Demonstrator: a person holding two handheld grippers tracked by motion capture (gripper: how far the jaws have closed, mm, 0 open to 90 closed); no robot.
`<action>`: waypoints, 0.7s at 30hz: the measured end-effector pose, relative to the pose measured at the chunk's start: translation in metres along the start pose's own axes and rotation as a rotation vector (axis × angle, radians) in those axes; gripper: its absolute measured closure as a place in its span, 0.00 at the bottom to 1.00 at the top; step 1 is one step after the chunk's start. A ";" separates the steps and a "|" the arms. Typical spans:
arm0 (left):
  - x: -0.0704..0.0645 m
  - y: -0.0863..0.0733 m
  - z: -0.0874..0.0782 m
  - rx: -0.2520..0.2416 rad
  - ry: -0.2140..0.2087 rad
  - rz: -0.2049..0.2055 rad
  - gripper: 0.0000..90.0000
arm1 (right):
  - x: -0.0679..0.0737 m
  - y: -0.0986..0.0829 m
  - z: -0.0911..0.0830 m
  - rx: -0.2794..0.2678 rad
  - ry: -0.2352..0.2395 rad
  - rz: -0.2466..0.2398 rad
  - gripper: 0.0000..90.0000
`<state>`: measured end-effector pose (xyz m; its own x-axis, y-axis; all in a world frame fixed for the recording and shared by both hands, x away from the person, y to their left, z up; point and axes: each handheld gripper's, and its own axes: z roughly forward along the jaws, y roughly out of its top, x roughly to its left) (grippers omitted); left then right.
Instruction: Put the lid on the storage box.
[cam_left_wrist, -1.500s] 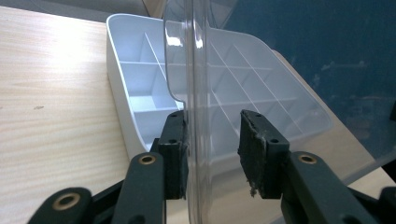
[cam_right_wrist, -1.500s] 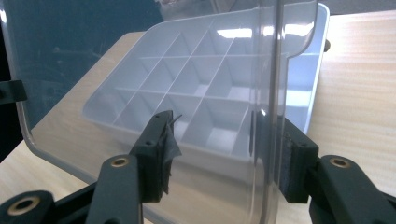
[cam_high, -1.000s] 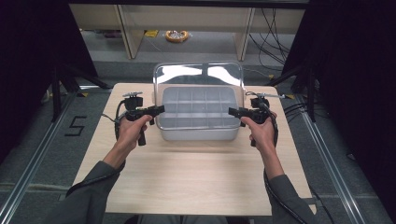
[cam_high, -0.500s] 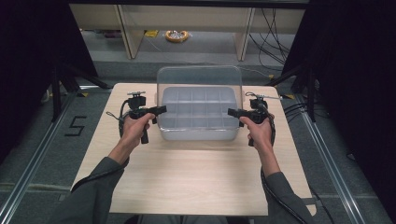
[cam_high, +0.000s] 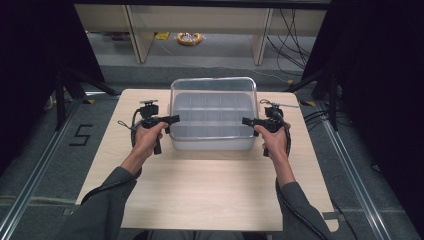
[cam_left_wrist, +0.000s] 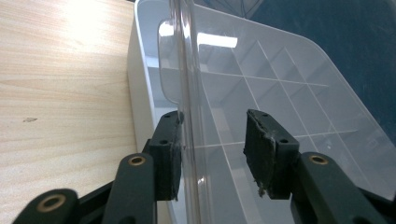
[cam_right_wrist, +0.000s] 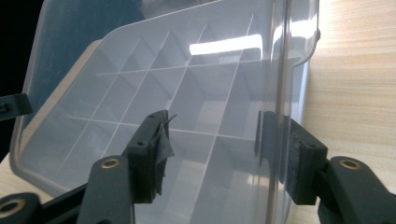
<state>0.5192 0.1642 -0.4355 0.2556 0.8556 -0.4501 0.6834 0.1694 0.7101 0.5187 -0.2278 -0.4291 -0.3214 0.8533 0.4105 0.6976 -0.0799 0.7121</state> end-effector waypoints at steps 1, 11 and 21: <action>0.000 0.000 0.001 -0.003 0.003 -0.004 0.63 | 0.000 0.000 0.000 0.000 0.000 0.000 0.47; 0.005 0.000 0.004 -0.008 0.026 -0.013 0.61 | 0.012 0.005 0.007 0.023 -0.043 -0.012 0.41; 0.003 0.004 0.008 0.001 0.040 -0.012 0.61 | 0.017 0.006 0.008 0.042 -0.076 -0.004 0.39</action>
<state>0.5285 0.1633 -0.4382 0.2195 0.8726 -0.4363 0.6868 0.1794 0.7044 0.5229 -0.2100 -0.4222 -0.2758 0.8905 0.3617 0.7233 -0.0556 0.6883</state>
